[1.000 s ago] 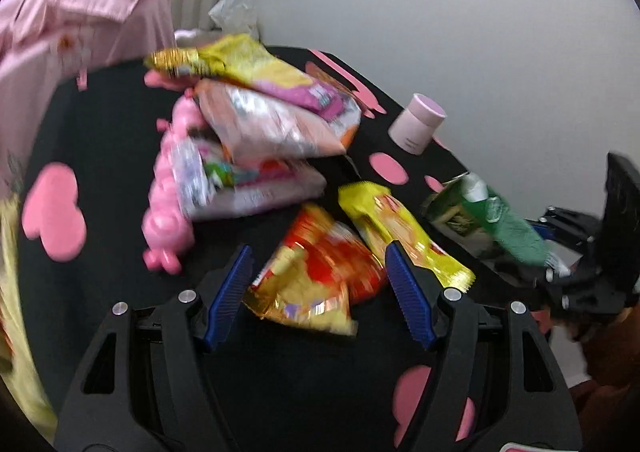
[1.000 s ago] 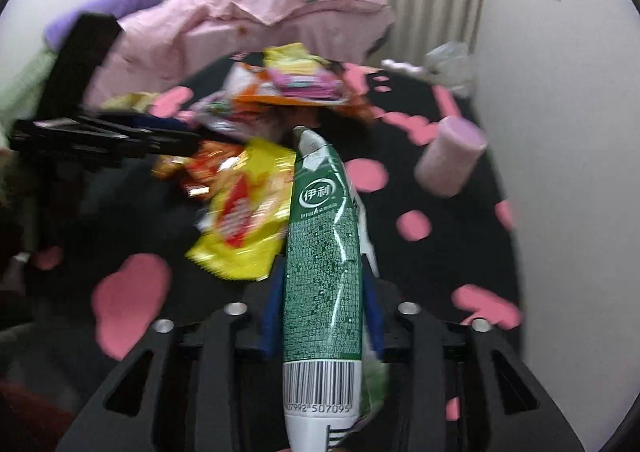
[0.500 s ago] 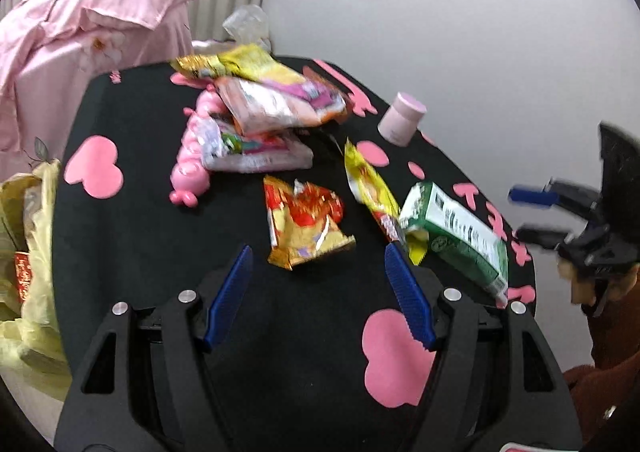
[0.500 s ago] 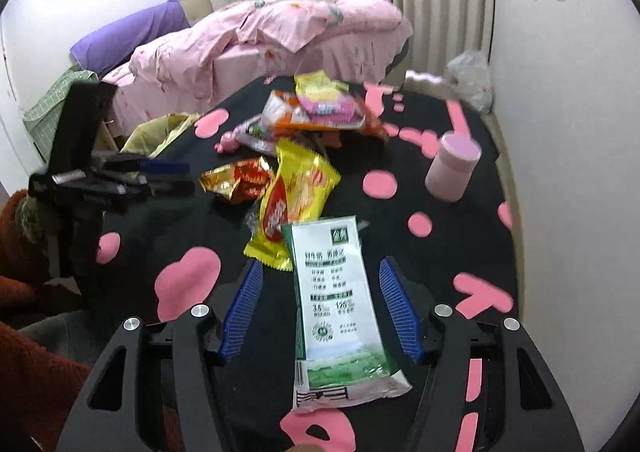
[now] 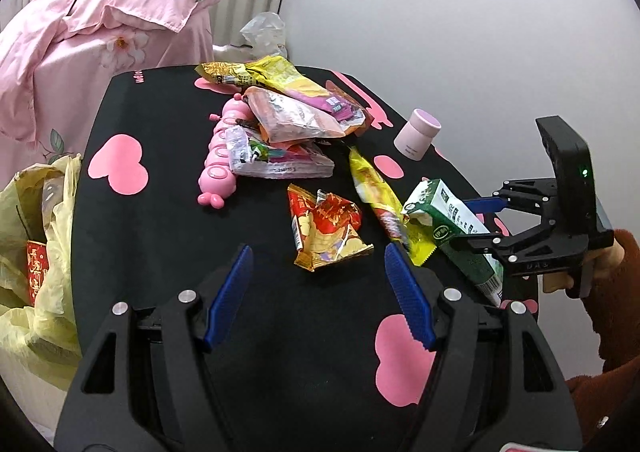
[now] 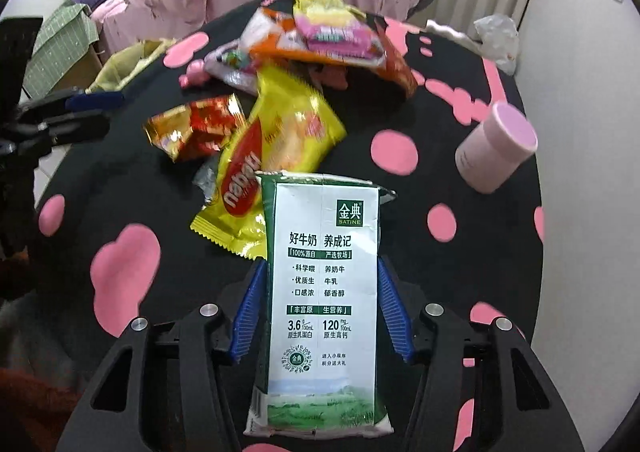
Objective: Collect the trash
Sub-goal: 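Lift the white-and-green milk carton off the table with the right tool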
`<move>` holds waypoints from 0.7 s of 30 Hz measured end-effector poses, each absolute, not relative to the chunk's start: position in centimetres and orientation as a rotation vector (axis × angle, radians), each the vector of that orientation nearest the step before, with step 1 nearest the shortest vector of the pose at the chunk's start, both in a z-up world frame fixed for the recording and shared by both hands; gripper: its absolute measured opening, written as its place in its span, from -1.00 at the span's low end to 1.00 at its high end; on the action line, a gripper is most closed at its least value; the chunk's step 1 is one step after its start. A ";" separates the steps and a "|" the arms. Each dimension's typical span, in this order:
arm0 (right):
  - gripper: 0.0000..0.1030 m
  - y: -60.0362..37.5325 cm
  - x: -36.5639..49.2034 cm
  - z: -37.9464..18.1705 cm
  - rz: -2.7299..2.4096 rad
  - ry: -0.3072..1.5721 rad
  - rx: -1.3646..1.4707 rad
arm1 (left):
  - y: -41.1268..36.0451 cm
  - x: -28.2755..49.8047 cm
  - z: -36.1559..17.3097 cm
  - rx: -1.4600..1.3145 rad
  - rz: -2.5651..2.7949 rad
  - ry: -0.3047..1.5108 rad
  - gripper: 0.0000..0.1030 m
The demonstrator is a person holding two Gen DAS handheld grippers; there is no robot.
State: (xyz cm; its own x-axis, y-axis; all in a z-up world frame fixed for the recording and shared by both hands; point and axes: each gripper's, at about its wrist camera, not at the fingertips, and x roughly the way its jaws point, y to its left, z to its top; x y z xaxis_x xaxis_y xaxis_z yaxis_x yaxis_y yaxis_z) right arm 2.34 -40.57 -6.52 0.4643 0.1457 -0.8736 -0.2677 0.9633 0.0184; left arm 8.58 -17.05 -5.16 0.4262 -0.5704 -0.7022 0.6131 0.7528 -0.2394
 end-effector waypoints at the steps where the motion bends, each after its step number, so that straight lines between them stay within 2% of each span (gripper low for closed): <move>1: -0.01 -40.8 2.0 -5.9 0.253 1.025 -0.104 | -16.9 8.6 -5.2 0.050 -0.739 0.855 0.27; 12: -0.02 -43.4 -4.7 -0.2 0.036 0.569 0.008 | -17.2 8.8 -5.7 0.018 -0.758 0.874 0.27; 17: -0.01 -44.3 -5.0 -0.6 -0.008 0.548 0.043 | -18.7 8.9 -5.5 0.025 -0.789 0.890 0.27; 21: -0.02 -44.7 -4.5 -1.7 -0.010 0.608 0.085 | -19.5 9.1 -5.5 0.006 -0.801 0.913 0.24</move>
State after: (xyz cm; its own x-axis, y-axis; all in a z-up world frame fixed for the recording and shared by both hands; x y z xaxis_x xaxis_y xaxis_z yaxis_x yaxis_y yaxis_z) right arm -4.53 -44.74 -1.72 0.8211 0.0157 -0.5706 0.0342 0.9965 0.0766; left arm 9.14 -19.48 -5.55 0.3492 -0.6156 -0.7065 0.6202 0.7170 -0.3182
